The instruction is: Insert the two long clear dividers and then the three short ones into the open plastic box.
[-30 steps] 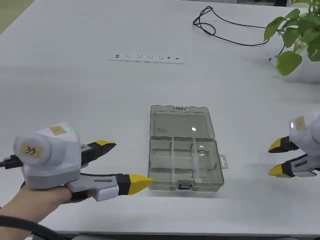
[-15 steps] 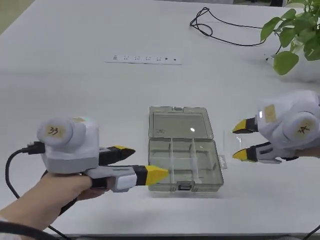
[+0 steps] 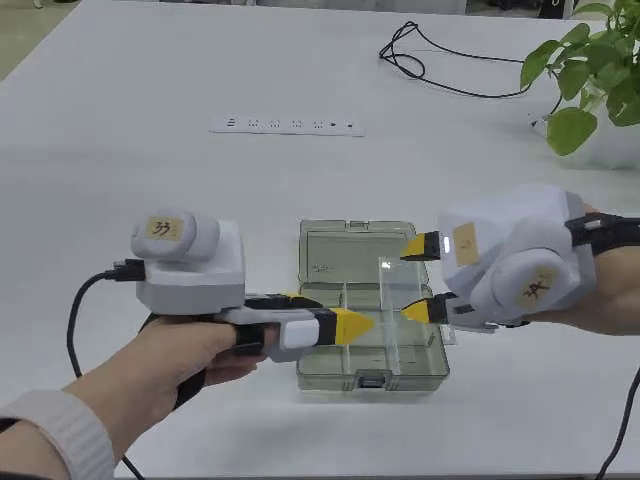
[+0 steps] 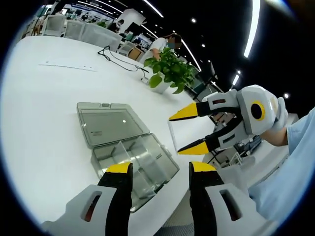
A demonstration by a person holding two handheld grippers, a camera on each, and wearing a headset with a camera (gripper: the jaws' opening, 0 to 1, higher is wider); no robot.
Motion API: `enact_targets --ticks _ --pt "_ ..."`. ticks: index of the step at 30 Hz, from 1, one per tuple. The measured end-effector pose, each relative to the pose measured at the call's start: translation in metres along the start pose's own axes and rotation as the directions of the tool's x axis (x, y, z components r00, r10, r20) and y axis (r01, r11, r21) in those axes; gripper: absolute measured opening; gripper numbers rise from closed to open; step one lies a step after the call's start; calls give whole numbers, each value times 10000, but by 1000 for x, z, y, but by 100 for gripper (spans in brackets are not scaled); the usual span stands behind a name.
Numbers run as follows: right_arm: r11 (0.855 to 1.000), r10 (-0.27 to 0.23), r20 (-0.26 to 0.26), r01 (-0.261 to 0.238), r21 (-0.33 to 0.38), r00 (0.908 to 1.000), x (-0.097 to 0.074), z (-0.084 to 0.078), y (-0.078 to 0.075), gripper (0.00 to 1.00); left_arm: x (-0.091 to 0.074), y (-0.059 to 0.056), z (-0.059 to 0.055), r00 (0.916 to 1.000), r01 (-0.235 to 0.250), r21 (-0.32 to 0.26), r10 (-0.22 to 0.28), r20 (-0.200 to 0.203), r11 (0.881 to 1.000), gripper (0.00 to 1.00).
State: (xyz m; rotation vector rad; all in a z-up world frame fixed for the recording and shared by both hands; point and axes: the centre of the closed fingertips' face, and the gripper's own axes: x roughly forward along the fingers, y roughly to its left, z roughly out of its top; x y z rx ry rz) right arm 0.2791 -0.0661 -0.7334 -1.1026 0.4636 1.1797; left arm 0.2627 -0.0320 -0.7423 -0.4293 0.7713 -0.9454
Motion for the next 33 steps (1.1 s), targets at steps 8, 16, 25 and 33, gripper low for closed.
enact_targets --ticks 8,16,25,33 --pt "9993 184 85 -182 -322 9998 6 13 6 32 7 -9 5 9993 336 -800 -322 190 9962 29" --pt "9990 246 194 -239 -374 9995 6 22 9 32 8 -10 2 9989 426 -1422 -392 267 9889 11" --pt "9983 297 201 -287 -498 9994 5 25 13 32 7 -19 0 9950 986 -2072 -931 362 9733 0" --pt "9979 339 242 -325 -559 9991 3 25 15 32 7 -22 -1 9939 1087 -2126 -1023 410 9711 0"
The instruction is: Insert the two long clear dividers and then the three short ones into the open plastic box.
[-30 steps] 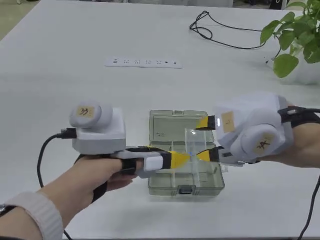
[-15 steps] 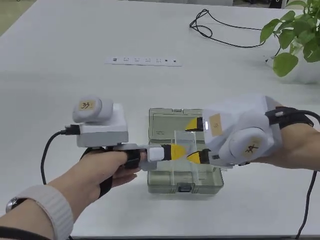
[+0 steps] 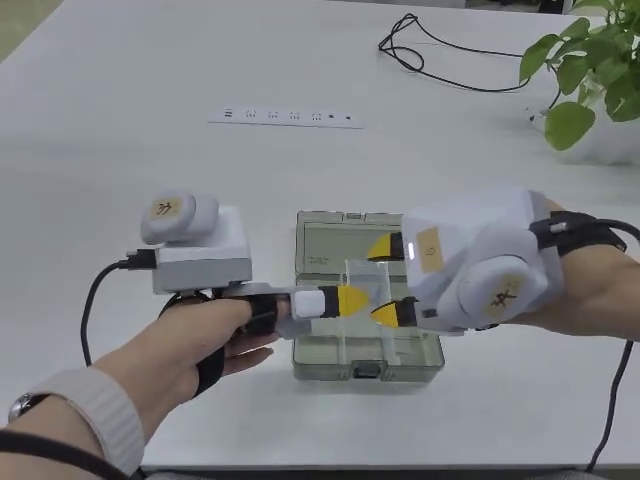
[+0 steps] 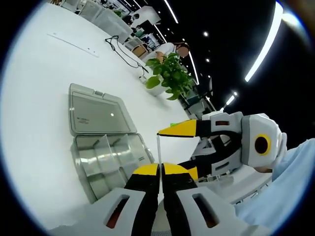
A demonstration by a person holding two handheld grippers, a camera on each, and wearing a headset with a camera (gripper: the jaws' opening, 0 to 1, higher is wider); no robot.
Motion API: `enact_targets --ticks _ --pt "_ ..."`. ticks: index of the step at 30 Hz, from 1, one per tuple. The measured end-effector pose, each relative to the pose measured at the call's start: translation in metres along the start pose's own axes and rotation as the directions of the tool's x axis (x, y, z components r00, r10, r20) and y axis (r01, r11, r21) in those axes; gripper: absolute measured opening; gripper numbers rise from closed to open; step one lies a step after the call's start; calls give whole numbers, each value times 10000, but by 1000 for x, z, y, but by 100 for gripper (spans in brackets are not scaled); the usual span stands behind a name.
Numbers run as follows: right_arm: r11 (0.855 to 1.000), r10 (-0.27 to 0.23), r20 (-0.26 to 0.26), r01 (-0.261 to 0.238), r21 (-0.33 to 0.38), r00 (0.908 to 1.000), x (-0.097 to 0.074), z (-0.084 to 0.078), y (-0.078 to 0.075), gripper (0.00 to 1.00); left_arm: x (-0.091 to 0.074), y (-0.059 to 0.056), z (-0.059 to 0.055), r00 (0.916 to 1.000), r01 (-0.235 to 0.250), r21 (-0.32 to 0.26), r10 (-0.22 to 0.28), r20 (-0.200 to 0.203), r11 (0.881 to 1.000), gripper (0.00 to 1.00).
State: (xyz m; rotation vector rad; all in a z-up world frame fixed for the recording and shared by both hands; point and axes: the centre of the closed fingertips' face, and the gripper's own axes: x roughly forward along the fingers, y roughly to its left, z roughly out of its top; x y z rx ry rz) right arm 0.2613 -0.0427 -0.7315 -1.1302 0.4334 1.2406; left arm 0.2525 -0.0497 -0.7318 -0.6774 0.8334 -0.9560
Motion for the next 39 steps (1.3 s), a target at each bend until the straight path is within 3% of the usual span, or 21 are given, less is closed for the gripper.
enact_targets --ticks 2,5,7,10,11,14,17,19,20,22,24,25,26,27,29,31,32,33,39 --pt "10000 89 89 -90 35 9999 -1 1 0 33 0 0 0 10000 21 4 -21 37 10000 0" --pt "9930 376 666 -448 1092 9971 -5 7 0 41 -2 0 -1 10000 55 328 -55 -15 9994 0" --pt "9849 476 1046 -641 1606 9934 -10 11 -5 42 -4 -2 -1 9998 189 854 -187 -32 9962 0" --pt "9657 796 1453 -1125 2341 9862 -17 11 -9 41 -6 -2 -5 9992 303 1806 -249 -321 9831 0" --pt "9586 927 1518 -1294 2538 9841 -20 11 -9 40 -7 -3 -8 9983 400 2354 -289 -505 9711 0" --pt "9512 1210 1768 -1651 2607 9768 -26 12 -10 36 -9 -7 -12 9960 704 3170 -488 -754 9458 0" --pt "9431 1730 1939 -2192 2500 9656 -31 13 -4 34 -11 -11 -14 9938 991 4145 -691 -868 9046 0" --pt "9204 2295 2279 -2871 2654 9463 -31 11 0 31 -13 -10 -19 9922 1035 5026 -541 -1121 8583 0" --pt "9160 2308 2380 -2931 2737 9434 -33 12 -1 30 -14 -12 -21 9906 1165 5441 -574 -1245 8309 0" --pt "9043 2738 2518 -3377 2614 9282 -36 14 5 27 -15 -12 -22 9889 1326 5811 -675 -1323 8030 0" --pt "9036 2886 2452 -3479 2498 9255 -37 16 9 26 -16 -11 -24 9880 1367 6105 -629 -1408 7801 0" --pt "8959 3174 2394 -3728 2414 9176 -37 16 13 25 -16 -12 -25 9870 1440 6398 -627 -1482 7549 0" --pt "8954 3214 2353 -3753 2396 9172 -38 18 16 23 -16 -13 -25 9863 1492 6595 -634 -1523 7367 0" --pt "8944 3279 2345 -3806 2348 9152 -37 19 17 23 -16 -15 -27 9848 1591 6850 -655 -1607 7110 0" --pt "8867 3527 2278 -4020 2287 9076 -37 19 20 19 -16 -15 -28 9838 1656 7120 -644 -1672 6823 0" --pt "8819 3682 2271 -4161 2217 9016 -39 23 25 17 -17 -16 -29 9831 1728 7556 -634 -1718 6318 0" --pt "8785 3746 2265 -4223 2234 8991 -40 24 26 16 -17 -17 -30 9817 1803 7641 -649 -1791 6194 0" --pt "8750 3821 2254 -4294 2237 8962 -40 26 28 15 -17 -17 -30 9821 1790 7838 -600 -1788 5946 0" --pt "8690 4058 2092 -4465 2132 8897 -40 26 32 10 -18 -18 -29 9834 1754 8031 -636 -1697 5694 0"
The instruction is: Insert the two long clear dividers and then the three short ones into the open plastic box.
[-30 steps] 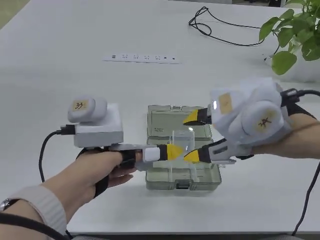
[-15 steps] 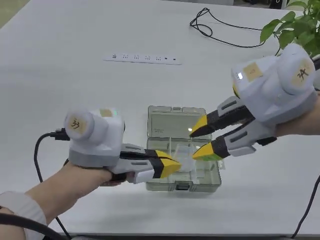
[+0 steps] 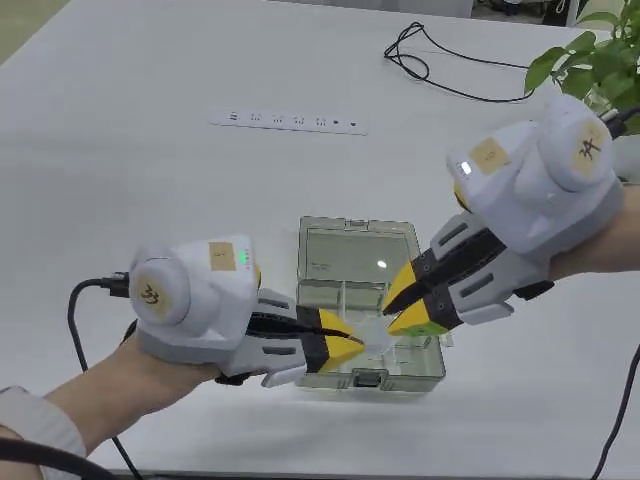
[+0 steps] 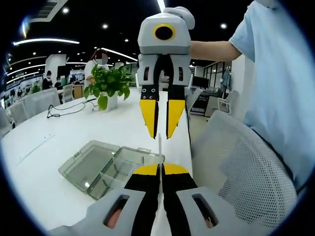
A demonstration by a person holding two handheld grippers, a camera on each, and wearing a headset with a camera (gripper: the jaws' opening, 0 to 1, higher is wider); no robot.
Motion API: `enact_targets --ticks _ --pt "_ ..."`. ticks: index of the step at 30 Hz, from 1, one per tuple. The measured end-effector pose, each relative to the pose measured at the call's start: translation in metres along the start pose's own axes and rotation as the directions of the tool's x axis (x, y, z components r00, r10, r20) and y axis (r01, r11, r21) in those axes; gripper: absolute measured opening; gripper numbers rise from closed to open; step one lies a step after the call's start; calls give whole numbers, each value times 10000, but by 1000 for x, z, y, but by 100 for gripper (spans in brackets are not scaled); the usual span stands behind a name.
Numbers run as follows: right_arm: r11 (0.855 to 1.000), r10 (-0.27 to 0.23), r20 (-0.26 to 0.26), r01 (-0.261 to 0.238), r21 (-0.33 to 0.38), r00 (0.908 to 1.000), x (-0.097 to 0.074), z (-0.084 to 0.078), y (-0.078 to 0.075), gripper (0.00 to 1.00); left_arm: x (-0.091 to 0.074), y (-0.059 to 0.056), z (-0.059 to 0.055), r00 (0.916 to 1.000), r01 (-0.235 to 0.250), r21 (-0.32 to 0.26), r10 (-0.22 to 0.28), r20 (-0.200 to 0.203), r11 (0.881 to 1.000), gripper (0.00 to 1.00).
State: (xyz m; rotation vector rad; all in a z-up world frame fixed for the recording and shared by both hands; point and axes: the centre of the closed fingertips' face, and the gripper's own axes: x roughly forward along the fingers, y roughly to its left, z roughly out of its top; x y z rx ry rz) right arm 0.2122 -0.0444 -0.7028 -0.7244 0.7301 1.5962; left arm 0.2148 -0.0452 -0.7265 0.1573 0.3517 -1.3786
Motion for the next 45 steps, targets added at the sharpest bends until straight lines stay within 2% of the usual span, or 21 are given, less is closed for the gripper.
enact_targets --ticks 2,11,15,25,28,30,32,34,36,41,45 --pt "10000 44 -75 -43 35 10000 0 -2 -2 8 -1 0 1 10000 0 175 -1 35 9998 0" --pt "9999 139 -223 -141 -77 9997 2 -5 -2 3 -1 -1 4 9998 12 301 -17 174 9995 0" --pt "9996 171 -330 -178 -222 9993 3 -6 0 3 -1 -2 3 9999 56 183 -59 149 9998 0" --pt "9999 141 -467 -143 -50 9988 4 -6 -1 2 -1 -1 2 9998 -47 19 46 191 10000 0" --pt "9999 134 -506 -131 58 9986 3 -6 -2 2 -1 3 3 9995 -190 -293 198 244 9994 0" --pt "9998 86 -660 -76 162 9978 3 -8 -4 2 -2 5 3 9992 -314 -308 322 251 9990 5" --pt "9998 34 -812 -18 197 9967 2 -12 -6 2 -3 11 0 9978 -635 -415 641 151 9971 16" --pt "9997 -40 -941 61 225 9956 0 -15 -8 2 -5 14 -2 9968 -790 -403 795 94 9961 23" --pt "9994 -179 -1160 214 290 9931 -2 -21 -13 2 -8 18 -6 9948 -1016 -705 1018 -13 9923 31" --pt "9977 -441 -1737 523 430 9838 -6 -39 -26 2 -16 26 -15 9880 -1543 -926 1532 -189 9837 48" --pt "9946 -722 -2121 863 577 9746 -10 -49 -35 2 -21 30 -21 9822 -1876 -1191 1851 -321 9750 57"
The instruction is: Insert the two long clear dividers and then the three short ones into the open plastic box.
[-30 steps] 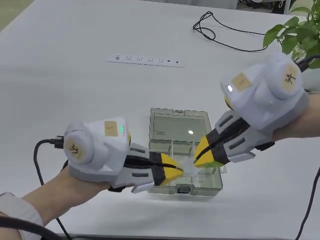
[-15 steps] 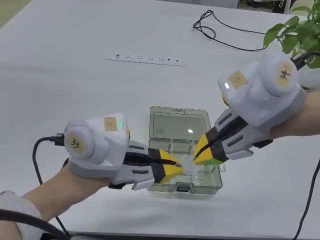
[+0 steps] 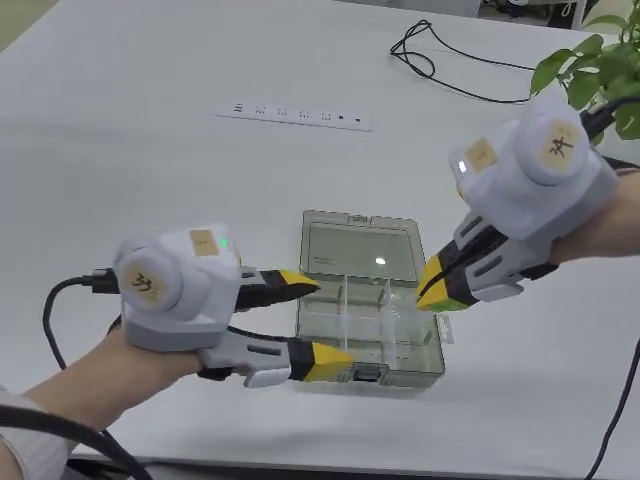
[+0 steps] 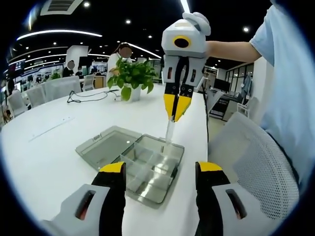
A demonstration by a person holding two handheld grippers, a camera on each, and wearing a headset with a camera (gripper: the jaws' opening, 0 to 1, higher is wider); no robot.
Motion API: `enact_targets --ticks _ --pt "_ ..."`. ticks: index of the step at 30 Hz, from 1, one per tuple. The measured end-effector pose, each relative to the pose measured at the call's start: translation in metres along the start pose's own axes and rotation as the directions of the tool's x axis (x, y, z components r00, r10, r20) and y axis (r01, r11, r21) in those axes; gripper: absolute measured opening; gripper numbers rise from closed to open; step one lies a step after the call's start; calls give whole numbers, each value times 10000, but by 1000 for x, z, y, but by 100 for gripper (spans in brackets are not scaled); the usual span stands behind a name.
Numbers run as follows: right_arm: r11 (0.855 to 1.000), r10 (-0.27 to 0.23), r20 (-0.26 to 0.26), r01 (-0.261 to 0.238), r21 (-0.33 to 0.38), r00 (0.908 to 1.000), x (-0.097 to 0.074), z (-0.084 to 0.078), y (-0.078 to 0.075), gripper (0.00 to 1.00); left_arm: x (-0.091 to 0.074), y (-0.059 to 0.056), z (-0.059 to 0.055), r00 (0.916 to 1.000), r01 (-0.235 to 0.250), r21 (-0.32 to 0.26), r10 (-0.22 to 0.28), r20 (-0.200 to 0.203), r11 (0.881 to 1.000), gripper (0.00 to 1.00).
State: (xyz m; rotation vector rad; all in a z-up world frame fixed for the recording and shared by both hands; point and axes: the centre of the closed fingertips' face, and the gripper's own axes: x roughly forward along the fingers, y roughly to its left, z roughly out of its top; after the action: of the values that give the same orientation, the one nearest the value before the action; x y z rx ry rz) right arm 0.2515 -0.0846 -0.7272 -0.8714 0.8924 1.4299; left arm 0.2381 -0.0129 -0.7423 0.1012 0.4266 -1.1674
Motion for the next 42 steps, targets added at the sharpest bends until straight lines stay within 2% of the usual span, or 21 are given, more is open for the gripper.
enact_targets --ticks 4,7,11,27,31,35,42 --pt "9995 -299 -585 307 124 9978 1 -14 -11 2 -4 9 -8 9985 -511 -389 503 -208 9979 72" --pt "9993 -357 -938 367 86 9949 4 -20 -13 2 -7 14 -12 9963 -823 -554 809 -283 9951 81" --pt "9993 -361 -1214 374 85 9919 8 -24 -13 2 -11 17 -17 9942 -1031 -770 1003 -386 9917 89" --pt "9998 23 -1583 12 221 9874 19 -30 -12 2 -17 20 -22 9927 -1183 -1075 1149 -370 9871 84" --pt "9999 -57 -1574 82 149 9875 23 -33 -16 2 -17 21 -23 9929 -1168 -1151 1132 -376 9865 84" --pt "9999 39 -1642 -19 122 9864 26 -33 -12 2 -17 21 -24 9930 -1151 -1177 1113 -385 9863 83" --pt "9998 159 -1859 -140 115 9824 35 -37 -18 2 -18 20 -25 9931 -1155 -1204 1119 -364 9860 82"
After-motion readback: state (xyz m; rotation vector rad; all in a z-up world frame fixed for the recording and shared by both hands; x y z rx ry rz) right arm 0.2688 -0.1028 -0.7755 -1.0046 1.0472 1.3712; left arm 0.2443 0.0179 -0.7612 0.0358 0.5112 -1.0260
